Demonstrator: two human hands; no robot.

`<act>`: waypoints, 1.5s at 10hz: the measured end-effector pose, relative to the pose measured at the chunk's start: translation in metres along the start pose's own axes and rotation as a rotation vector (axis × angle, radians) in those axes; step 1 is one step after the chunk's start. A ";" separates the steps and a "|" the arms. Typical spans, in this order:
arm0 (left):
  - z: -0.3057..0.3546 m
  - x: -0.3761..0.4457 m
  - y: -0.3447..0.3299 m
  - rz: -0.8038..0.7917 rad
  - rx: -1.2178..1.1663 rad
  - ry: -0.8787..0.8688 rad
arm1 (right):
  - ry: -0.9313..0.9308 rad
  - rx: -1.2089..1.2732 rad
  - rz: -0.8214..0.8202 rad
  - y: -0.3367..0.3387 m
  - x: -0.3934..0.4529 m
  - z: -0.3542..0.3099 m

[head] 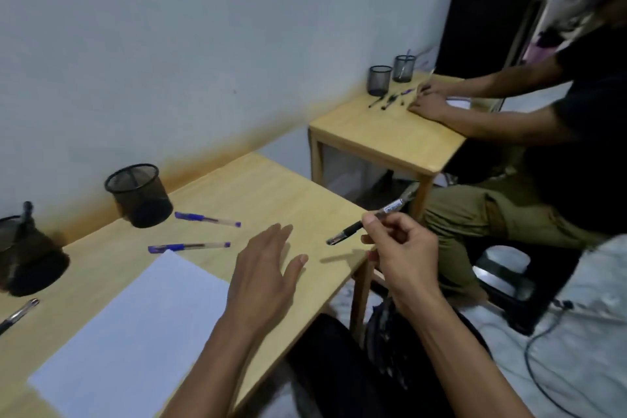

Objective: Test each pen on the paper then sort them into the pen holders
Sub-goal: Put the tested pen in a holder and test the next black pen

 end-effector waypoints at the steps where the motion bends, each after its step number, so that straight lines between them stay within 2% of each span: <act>1: 0.015 0.020 -0.035 -0.083 0.092 -0.046 | 0.023 -0.080 0.113 0.047 0.012 0.011; 2: 0.024 0.034 -0.061 -0.163 0.197 -0.060 | 0.009 -0.185 0.211 0.091 0.022 0.033; 4: 0.035 0.049 -0.081 -0.178 0.268 -0.069 | -0.063 -0.406 0.345 0.151 0.031 0.082; 6: 0.033 0.048 -0.085 -0.176 0.321 -0.073 | -0.232 -0.598 0.366 0.170 0.027 0.135; 7: 0.032 0.049 -0.086 -0.178 0.333 -0.077 | -0.306 -0.720 0.327 0.175 0.020 0.156; 9: 0.034 0.048 -0.084 -0.167 0.329 -0.081 | -0.350 -0.745 0.317 0.174 0.016 0.163; 12: 0.032 0.048 -0.084 -0.170 0.342 -0.079 | -0.219 -0.629 0.321 0.177 0.026 0.151; 15: 0.032 0.047 -0.083 -0.169 0.324 -0.070 | -0.194 -0.620 0.318 0.173 0.028 0.146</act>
Point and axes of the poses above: each hand's wrist, its own x-axis towards the middle knuckle, its own y-axis out of the back of the hand, z = x × y, the point moved 4 cm from there along x, towards the middle knuckle, and after that the axes turned 5 degrees about y, right-handed, at the moved point
